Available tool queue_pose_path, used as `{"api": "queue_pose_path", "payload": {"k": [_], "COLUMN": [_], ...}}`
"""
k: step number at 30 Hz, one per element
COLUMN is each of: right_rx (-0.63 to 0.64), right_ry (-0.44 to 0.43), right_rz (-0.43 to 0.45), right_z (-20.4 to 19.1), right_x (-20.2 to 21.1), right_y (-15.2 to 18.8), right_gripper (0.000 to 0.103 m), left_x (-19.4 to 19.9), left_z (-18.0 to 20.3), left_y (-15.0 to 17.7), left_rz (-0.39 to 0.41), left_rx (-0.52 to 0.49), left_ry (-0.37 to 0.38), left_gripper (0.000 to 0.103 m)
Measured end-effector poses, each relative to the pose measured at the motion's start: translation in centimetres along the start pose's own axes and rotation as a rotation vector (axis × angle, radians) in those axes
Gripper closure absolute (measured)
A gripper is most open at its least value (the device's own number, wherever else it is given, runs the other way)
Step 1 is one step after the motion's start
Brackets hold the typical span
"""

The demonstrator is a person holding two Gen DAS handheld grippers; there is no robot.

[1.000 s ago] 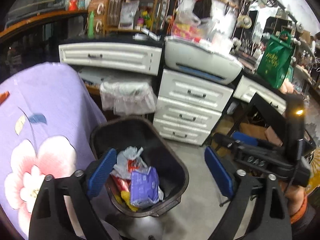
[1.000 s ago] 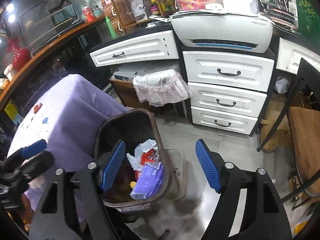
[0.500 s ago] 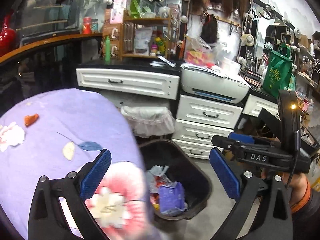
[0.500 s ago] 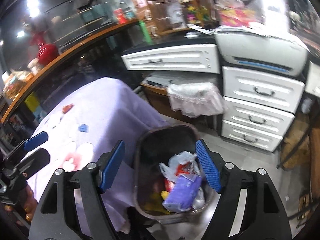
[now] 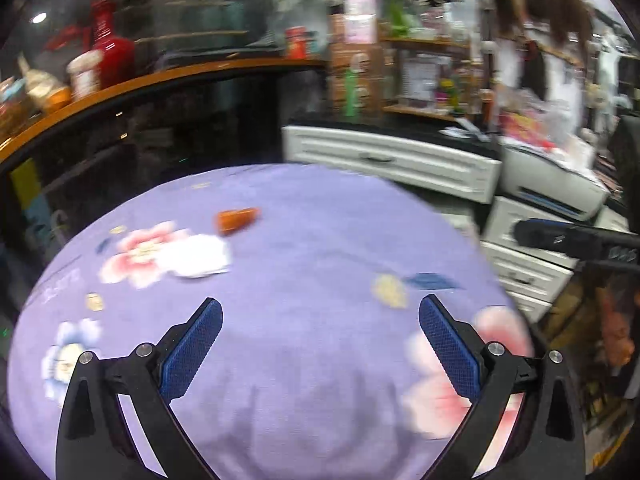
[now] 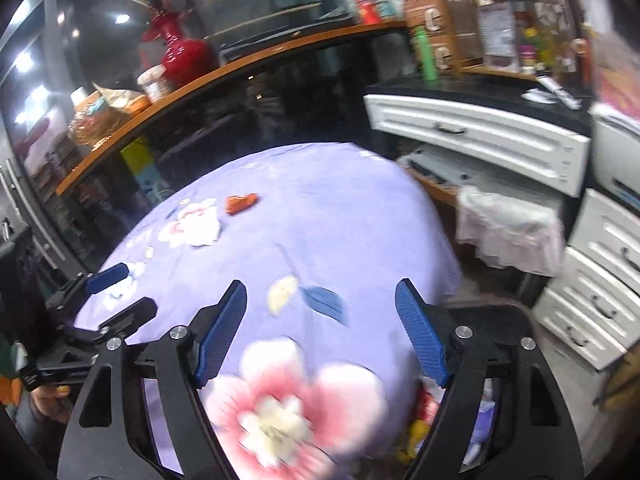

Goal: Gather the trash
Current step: 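Move both tools back over the table toward the tissue and orange peel, then grasp the white tissue with the left tool while the right tool grasps the orange peel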

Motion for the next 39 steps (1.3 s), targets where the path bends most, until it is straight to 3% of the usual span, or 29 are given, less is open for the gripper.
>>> {"api": "queue_pose_path", "payload": {"k": [7,15,20,22,24,25,27,35,39], "right_rx": [0.016,0.081,0.061,0.060,0.073,0.082,0.095,0.194,0.271], "right_ry": [-0.050,-0.038,-0.056,-0.060,-0.059,-0.061,-0.062,-0.053,-0.053], "right_rz": [-0.064,-0.111,-0.127,-0.132,-0.138,-0.142,-0.149,-0.214,-0.264], "right_z": [-2.3,-3.7,-3.6,-3.5,-3.7,-3.8,-4.0,-5.8,-7.5], "right_x": [-5.9,-10.8,-13.0,-13.9,-14.9,-15.6,-16.7,-22.4,-25.9], "right_y": [-2.3,-4.2,-5.6,-6.1,-6.6,-6.9,-7.2,-8.1,-8.3], "right_gripper": [0.026,0.026,0.026,0.026,0.026,0.026,0.026,0.026,0.026], "left_x": [-5.3,-12.5,-16.9,-18.0,-18.1,-17.8,-17.0,-12.4,-11.7], "left_z": [-7.1,-8.1,-7.2,-7.2,-7.8,-8.1,-8.9,-12.7,-12.9], "left_y": [-0.5,-2.9,-3.4,-3.2,-3.1,-3.2,-3.0,-1.6,-1.8], "left_rz": [-0.106,-0.211,-0.290,-0.324,-0.323,-0.318,-0.301,-0.214,-0.181], "left_rx": [0.086,0.079,0.037,0.034,0.067,0.081,0.114,0.295,0.306], "left_ry": [-0.099,-0.102,-0.160,-0.175,-0.176,-0.183,-0.184,-0.149,-0.170], "left_gripper": [0.006,0.014,0.028,0.046,0.054,0.070,0.084,0.086,0.086]}}
Point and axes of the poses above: each gripper's, at about its wrist camera, not at the fingertips, and x roughly against the way its jaws point, z to its right, y to its underside, the point moved 2 cm from there along -x, roughly the way its jaws point, and after that the axes turned 12 degrees about -y, right-handed, at the moved point
